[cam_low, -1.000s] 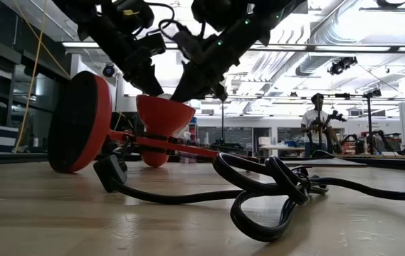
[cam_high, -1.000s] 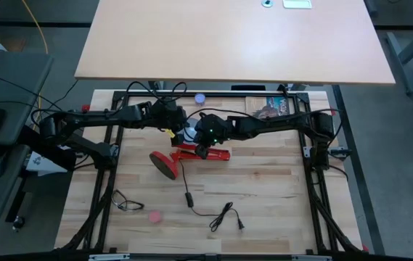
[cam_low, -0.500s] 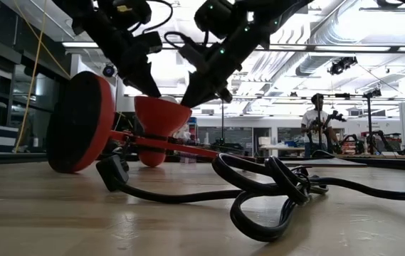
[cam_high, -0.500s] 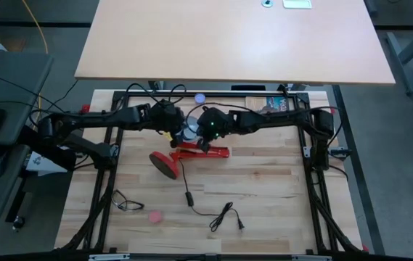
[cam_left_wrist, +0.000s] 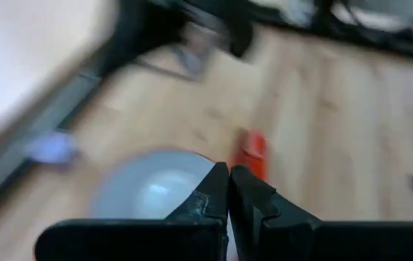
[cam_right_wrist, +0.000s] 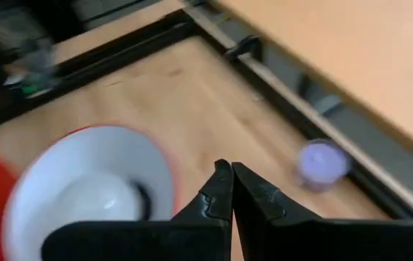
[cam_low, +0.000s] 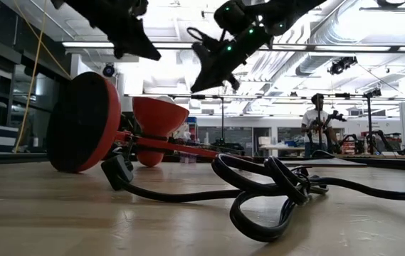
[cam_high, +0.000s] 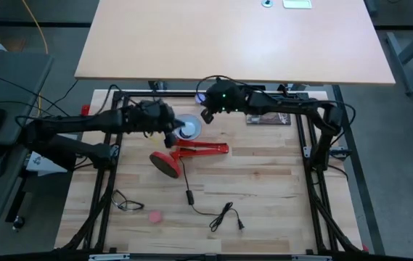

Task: Screw lightbulb
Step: Remove the lightbulb from the desk lamp

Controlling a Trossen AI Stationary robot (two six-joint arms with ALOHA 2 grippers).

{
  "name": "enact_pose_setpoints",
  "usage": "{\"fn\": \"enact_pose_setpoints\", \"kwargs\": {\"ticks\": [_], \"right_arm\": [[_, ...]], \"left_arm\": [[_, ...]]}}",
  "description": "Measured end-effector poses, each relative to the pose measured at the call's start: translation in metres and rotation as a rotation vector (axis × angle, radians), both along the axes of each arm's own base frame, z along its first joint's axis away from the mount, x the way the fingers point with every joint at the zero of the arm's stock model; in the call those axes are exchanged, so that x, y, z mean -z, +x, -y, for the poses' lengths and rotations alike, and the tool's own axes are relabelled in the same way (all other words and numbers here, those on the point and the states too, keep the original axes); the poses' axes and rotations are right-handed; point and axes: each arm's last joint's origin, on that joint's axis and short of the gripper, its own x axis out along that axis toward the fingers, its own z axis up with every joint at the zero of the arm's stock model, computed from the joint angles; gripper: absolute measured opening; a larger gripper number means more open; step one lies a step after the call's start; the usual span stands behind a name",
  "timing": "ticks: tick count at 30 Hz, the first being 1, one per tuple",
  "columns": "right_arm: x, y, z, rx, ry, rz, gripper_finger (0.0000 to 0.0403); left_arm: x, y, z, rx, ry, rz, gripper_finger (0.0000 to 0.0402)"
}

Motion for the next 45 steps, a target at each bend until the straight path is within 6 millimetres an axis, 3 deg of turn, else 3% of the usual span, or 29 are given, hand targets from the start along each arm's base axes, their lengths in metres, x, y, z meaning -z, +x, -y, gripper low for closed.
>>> {"fn": "enact_pose_setpoints", "kwargs": {"ticks": [4, 8, 13, 18, 34, 45], "right_arm": [[-0.005, -0.002, -0.006, -0.174, 0.098, 0.026, 0.0000], [-0.008, 0.002, -0.028, -0.335, 0.154, 0.046, 0.0000], [-0.006, 0.009, -0.056, -0.419, 0.134, 0.021, 0.0000], [-0.003, 0.014, -0.073, -0.391, 0.093, -0.008, 0.0000], [0.039, 0.036, -0.080, -0.253, 0.203, -0.025, 0.0000], [0.040, 0.036, -0.074, -0.210, 0.156, -0.028, 0.0000]], "left_arm": [[-0.008, -0.011, -0.013, -0.125, 0.101, 0.003, 0.0000], [-0.001, -0.012, -0.033, -0.164, 0.080, -0.037, 0.0000], [0.020, -0.002, -0.051, -0.087, 0.025, -0.112, 0.0000], [0.033, 0.009, -0.057, 0.024, 0.088, -0.162, 0.0000], [0.056, 0.024, -0.069, 0.119, 0.230, -0.279, 0.0000], [0.059, 0.024, -0.067, 0.135, 0.232, -0.304, 0.0000]]}}
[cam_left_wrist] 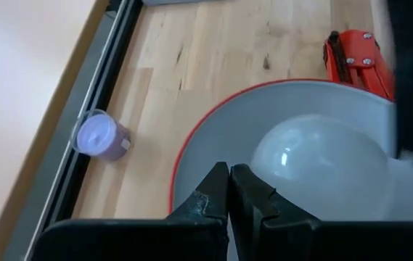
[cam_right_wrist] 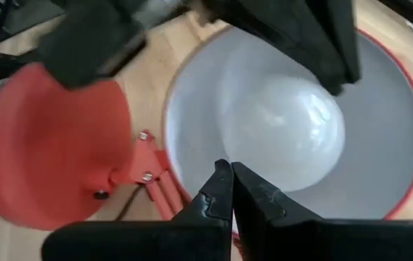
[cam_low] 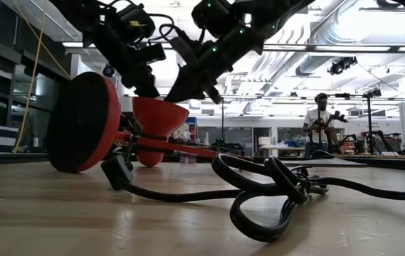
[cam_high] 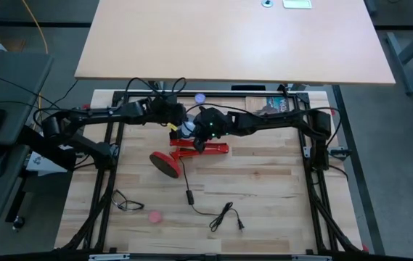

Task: Screw lightbulb
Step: Remove the lightbulb from the desk lamp

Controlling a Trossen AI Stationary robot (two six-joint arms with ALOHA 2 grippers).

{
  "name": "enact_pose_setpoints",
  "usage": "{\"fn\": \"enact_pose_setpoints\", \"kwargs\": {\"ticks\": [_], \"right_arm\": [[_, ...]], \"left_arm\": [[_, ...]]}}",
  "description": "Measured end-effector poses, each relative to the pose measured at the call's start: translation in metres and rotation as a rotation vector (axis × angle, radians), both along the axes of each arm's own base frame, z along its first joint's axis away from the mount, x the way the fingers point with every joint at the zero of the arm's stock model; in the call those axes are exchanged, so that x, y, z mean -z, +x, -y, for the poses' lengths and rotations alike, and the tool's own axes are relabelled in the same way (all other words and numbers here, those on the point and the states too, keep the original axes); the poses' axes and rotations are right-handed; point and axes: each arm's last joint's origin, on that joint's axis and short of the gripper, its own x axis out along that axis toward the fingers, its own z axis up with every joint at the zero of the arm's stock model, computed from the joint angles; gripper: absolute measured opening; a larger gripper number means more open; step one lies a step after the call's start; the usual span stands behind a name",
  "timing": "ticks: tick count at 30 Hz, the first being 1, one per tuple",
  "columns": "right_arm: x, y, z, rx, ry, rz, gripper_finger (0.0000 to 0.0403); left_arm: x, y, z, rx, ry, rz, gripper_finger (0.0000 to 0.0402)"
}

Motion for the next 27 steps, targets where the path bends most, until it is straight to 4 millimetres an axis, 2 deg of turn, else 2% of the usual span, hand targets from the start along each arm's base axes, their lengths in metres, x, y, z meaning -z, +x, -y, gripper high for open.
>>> {"fn": "enact_pose_setpoints", "kwargs": {"ticks": [17, 21, 27], "right_arm": [[0.003, -0.008, 0.033, 0.086, -0.090, -0.044, 0.0000], [-0.003, -0.009, 0.050, 0.181, -0.157, -0.002, 0.0000], [-0.017, -0.016, 0.071, 0.207, -0.161, 0.073, 0.0000]], "left_arm": [[-0.012, -0.014, 0.026, -0.120, -0.144, -0.006, 0.0000], [-0.019, -0.014, 0.040, -0.096, -0.227, 0.044, 0.0000], [-0.040, -0.021, 0.061, -0.072, -0.264, 0.152, 0.0000]]}}
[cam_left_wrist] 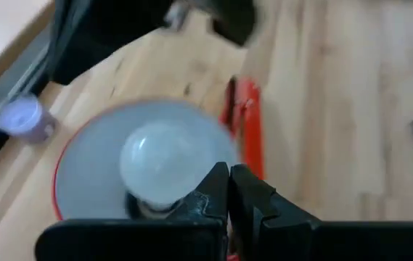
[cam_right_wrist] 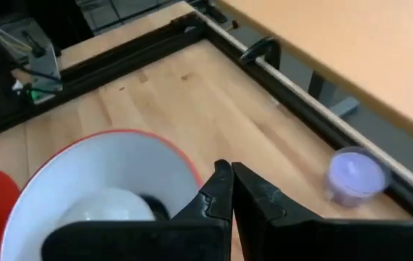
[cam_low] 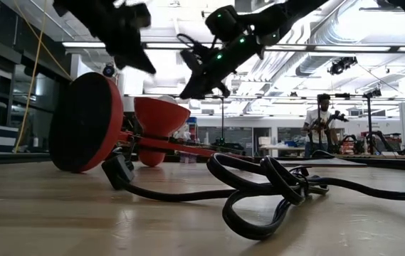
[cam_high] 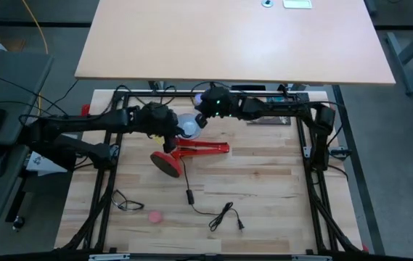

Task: Screw lightbulb
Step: Remove the lightbulb from the desk lamp

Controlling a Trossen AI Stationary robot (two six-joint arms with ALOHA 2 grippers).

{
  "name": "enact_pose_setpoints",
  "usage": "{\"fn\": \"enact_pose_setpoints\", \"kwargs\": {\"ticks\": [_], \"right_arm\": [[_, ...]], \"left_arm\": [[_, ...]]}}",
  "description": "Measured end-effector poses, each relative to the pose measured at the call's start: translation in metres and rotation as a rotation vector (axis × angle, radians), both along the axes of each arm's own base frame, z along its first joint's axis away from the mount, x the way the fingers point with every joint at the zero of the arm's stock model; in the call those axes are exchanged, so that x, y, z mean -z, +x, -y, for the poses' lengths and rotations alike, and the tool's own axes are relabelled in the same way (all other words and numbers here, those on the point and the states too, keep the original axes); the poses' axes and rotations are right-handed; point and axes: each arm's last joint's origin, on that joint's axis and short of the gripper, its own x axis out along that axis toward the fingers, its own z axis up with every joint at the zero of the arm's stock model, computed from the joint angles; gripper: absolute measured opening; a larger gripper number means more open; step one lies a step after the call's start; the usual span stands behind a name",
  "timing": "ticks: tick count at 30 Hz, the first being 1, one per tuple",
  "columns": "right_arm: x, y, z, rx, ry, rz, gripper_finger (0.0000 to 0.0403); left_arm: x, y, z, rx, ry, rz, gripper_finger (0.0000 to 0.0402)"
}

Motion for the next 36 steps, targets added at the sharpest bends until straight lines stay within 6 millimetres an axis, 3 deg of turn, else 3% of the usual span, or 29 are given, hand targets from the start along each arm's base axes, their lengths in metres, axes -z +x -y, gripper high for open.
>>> {"fn": "enact_pose_setpoints", "kwargs": {"ticks": [5, 9, 16, 22, 30, 36], "right_arm": [[-0.016, -0.011, 0.008, -0.075, 0.007, 0.010, 0.0000], [-0.019, -0.011, -0.003, -0.214, 0.079, 0.033, 0.0000], [-0.015, -0.001, -0.047, -0.410, 0.132, -0.014, 0.0000], [-0.010, 0.005, -0.079, -0.420, 0.102, -0.058, 0.0000], [-0.009, 0.006, -0.085, -0.300, 0.070, -0.075, 0.0000], [0.008, 0.013, -0.083, -0.272, 0.112, -0.085, 0.0000]], "left_arm": [[-0.025, -0.016, 0.002, -0.101, 0.108, 0.113, 0.0000], [-0.033, -0.022, -0.013, -0.185, 0.221, 0.140, 0.0000], [-0.005, -0.006, -0.046, -0.159, 0.169, 0.044, 0.0000], [0.018, 0.012, -0.056, 0.019, 0.197, -0.022, 0.0000], [0.027, 0.018, -0.061, 0.073, 0.313, -0.094, 0.0000], [0.028, 0.019, -0.063, 0.087, 0.388, -0.126, 0.0000]]}}
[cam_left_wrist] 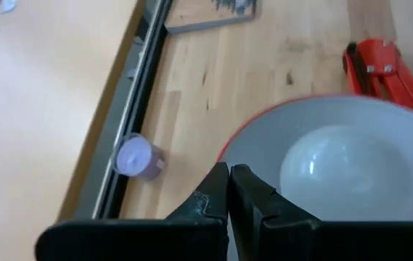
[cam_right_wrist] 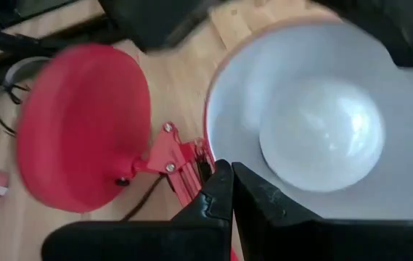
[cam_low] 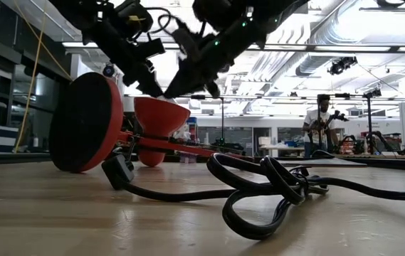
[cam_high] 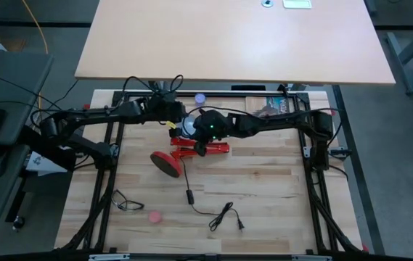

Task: Screw lightbulb
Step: Remove the lightbulb from the desk lamp

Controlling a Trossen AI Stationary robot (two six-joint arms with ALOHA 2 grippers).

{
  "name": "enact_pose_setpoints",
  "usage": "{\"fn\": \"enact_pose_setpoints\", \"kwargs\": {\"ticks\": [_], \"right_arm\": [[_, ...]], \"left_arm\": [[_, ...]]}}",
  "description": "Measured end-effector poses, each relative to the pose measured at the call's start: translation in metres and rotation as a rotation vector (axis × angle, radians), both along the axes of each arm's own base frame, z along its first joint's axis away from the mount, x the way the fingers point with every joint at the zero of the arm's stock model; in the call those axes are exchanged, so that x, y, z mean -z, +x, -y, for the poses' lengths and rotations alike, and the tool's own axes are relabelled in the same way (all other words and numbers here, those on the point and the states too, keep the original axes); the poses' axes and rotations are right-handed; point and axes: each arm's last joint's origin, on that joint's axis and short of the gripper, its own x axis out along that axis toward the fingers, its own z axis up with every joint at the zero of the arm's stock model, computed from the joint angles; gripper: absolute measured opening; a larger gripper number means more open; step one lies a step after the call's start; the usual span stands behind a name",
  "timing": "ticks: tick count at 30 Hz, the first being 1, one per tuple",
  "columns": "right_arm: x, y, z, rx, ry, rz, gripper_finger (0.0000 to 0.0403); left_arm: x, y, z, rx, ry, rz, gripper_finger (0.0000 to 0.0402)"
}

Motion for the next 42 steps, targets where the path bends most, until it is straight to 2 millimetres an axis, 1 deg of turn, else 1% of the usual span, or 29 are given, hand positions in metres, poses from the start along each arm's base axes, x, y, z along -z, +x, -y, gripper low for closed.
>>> {"fn": "enact_pose_setpoints", "kwargs": {"ticks": [3, 6, 11, 20, 26, 30, 34, 39, 42], "right_arm": [[0.008, 0.004, 0.001, 0.025, 0.023, -0.004, 0.0000], [0.006, 0.006, 0.002, 0.034, 0.024, 0.031, 0.0000], [0.006, 0.005, 0.006, 0.060, 0.002, 0.023, 0.0000], [0.011, 0.001, 0.017, 0.091, 0.005, -0.023, 0.0000], [0.011, -0.002, 0.027, 0.099, -0.044, -0.042, 0.0000], [0.012, -0.005, 0.041, 0.148, -0.099, -0.057, 0.0000], [0.008, -0.008, 0.060, 0.222, -0.171, -0.032, 0.0000], [-0.010, -0.016, 0.086, 0.284, -0.208, 0.056, 0.0000], [-0.026, -0.027, 0.100, 0.313, -0.204, 0.105, 0.0000]], "left_arm": [[0.003, 0.001, 0.002, 0.017, 0.000, -0.019, 0.0000], [0.003, 0.003, 0.006, 0.031, -0.001, -0.019, 0.0000], [0.003, 0.005, 0.012, 0.054, -0.006, -0.025, 0.0000], [0.005, 0.006, 0.021, 0.031, -0.046, -0.038, 0.0000], [0.004, 0.005, 0.026, -0.009, -0.041, -0.048, 0.0000], [-0.001, -0.003, 0.031, -0.066, -0.074, -0.057, 0.0000], [-0.007, -0.011, 0.040, -0.102, -0.186, -0.024, 0.0000], [-0.017, -0.014, 0.060, -0.075, -0.348, 0.048, 0.0000], [-0.029, -0.019, 0.071, -0.073, -0.353, 0.117, 0.0000]]}}
